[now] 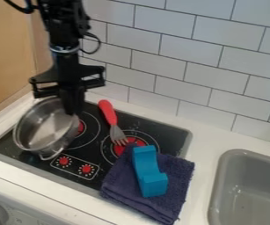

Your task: Move the silver pot to the upper right of the stove

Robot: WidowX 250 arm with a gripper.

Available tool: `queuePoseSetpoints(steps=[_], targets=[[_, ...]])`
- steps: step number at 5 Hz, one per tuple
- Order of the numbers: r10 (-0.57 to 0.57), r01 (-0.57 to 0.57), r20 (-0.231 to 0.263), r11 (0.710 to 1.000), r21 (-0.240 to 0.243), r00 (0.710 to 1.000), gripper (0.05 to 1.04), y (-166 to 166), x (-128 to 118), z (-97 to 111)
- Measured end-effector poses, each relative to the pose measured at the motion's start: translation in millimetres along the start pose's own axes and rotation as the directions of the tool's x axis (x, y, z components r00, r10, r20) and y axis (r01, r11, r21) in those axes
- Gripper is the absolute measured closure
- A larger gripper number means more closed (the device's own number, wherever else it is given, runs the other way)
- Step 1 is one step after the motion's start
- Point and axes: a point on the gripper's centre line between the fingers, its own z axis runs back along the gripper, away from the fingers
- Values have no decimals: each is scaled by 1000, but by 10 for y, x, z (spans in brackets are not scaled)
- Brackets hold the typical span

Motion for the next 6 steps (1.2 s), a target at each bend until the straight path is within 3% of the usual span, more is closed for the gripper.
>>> queuePoseSetpoints(steps=[1,3,5,6], targets=[[-51,52,43,998,-24,998,1033,-264,-2,117],[-140,142,74,989,-34,987,1033,-656,-72,233],[-242,248,90,967,-64,966,1033,-1207,-89,244],[-297,302,84,952,-55,951,1033,-1410,-74,210]])
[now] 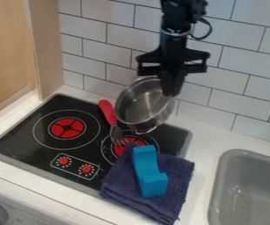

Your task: Move the silver pot to the upper right of the stove

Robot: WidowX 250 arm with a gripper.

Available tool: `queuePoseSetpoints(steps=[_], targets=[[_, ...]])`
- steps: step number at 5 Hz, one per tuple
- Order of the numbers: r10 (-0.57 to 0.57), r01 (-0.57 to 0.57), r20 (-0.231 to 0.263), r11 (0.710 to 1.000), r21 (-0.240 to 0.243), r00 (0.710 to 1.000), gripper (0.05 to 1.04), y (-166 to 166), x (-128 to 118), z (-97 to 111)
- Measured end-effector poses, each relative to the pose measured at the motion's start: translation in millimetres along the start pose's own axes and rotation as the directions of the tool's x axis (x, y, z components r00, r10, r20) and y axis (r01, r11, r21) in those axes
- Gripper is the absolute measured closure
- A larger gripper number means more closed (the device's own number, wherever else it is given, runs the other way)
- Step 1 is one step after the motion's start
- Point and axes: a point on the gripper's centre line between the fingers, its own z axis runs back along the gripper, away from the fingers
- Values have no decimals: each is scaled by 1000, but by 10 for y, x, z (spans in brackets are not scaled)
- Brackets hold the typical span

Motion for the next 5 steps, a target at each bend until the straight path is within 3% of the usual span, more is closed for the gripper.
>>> queuePoseSetpoints(steps=[1,3,5], targets=[[-80,80,-7,996,36,997,1033,-168,-29,-54],[-206,199,24,966,168,978,1033,-254,-124,-68],[-236,229,10,951,210,972,1033,-252,-144,-189]])
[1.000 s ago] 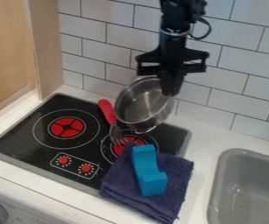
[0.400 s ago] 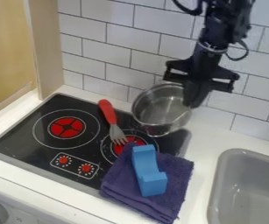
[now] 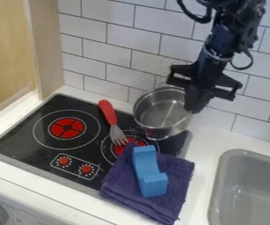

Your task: Move the silver pot to the upper right of the stove

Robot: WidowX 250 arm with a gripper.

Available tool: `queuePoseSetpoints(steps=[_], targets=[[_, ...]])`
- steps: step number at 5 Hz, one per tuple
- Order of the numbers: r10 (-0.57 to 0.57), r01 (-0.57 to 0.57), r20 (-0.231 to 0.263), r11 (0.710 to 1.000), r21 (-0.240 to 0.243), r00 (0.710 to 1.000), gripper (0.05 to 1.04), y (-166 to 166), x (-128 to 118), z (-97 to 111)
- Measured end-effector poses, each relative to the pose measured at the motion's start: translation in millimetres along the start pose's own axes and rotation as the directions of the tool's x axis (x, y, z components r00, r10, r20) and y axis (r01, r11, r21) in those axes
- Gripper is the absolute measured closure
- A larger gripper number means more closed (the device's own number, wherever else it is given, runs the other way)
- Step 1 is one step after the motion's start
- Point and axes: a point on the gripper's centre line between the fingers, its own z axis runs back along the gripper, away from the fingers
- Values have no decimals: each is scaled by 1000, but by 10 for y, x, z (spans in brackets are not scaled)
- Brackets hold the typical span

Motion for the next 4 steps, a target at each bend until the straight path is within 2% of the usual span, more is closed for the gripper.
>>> queuePoseSetpoints(steps=[3,4], targets=[[-19,20,-55,1000,18,998,1010,-67,-46,-181],[-23,25,-82,999,30,996,857,-71,-62,-218]])
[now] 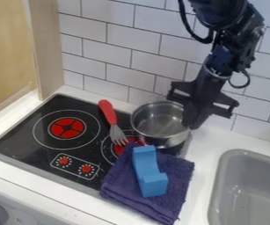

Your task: Move the silver pot to the upper right of the stove

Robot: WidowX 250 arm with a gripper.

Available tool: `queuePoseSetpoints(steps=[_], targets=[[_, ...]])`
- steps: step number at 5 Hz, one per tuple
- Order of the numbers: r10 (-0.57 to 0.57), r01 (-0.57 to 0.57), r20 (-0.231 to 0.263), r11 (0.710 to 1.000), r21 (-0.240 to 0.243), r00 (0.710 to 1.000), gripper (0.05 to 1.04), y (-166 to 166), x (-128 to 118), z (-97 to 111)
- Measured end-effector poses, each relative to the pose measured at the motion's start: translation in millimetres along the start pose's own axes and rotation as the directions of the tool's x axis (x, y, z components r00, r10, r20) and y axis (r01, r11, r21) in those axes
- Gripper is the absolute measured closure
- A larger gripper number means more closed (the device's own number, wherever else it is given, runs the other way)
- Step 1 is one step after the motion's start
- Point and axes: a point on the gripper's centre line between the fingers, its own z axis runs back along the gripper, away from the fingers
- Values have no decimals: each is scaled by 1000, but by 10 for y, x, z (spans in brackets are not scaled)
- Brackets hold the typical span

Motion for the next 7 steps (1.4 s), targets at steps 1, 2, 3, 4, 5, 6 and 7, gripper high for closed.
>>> queuePoseSetpoints(steps=[1,2,3,4,5,6,7], targets=[[-2,2,23,1000,11,1000,612,13,35,5],[-8,8,26,1000,10,1000,293,-21,17,16],[-22,22,29,1000,0,999,67,-84,-9,30],[-43,52,72,992,-118,996,73,-220,10,104],[-25,51,132,979,-199,991,84,-224,19,328],[4,30,149,975,-222,989,84,-108,-84,498],[41,1,174,971,-238,984,84,15,-152,657]])
